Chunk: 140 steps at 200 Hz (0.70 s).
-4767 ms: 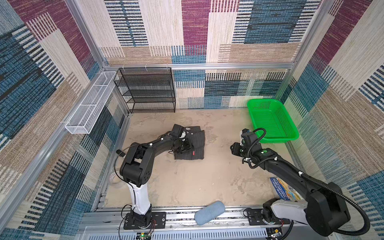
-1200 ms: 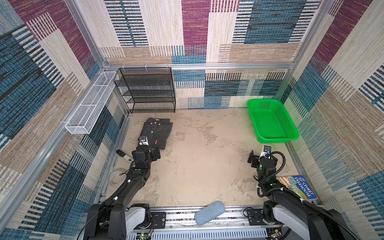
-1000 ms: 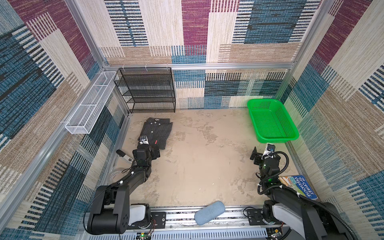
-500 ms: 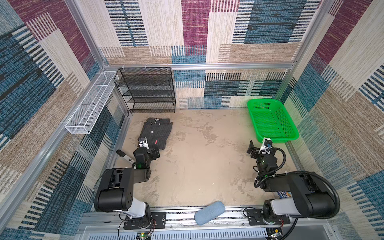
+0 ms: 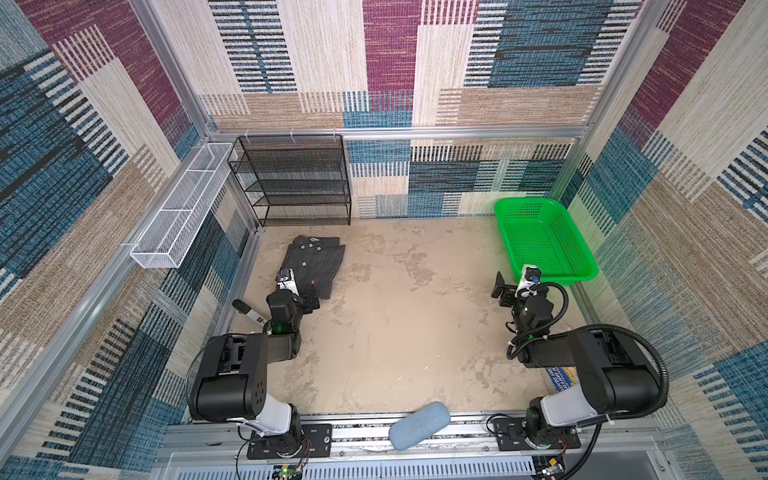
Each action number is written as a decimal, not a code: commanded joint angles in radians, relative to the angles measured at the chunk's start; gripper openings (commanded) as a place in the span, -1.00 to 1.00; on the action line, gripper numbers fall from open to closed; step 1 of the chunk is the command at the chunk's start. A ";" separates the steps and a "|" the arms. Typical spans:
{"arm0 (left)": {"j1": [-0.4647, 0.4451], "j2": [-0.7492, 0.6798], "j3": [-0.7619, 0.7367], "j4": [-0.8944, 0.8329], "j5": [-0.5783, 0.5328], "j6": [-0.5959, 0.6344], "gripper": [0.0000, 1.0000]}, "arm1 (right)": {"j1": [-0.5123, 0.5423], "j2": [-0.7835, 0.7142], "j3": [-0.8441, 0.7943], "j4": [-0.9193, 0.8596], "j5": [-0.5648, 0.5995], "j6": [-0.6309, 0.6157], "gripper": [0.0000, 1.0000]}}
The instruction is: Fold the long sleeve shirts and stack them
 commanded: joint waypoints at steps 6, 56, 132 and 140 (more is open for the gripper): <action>-0.002 0.006 0.033 -0.063 0.104 0.061 0.99 | -0.001 -0.002 0.001 0.012 -0.013 0.002 1.00; -0.003 0.010 0.030 -0.049 0.105 0.062 0.99 | -0.001 0.000 0.004 0.011 -0.012 0.002 1.00; -0.003 0.009 0.031 -0.052 0.105 0.062 0.98 | -0.005 0.007 0.018 -0.008 -0.022 0.005 1.00; -0.003 0.008 0.030 -0.051 0.106 0.062 0.98 | -0.005 0.003 0.010 0.001 -0.023 0.001 0.99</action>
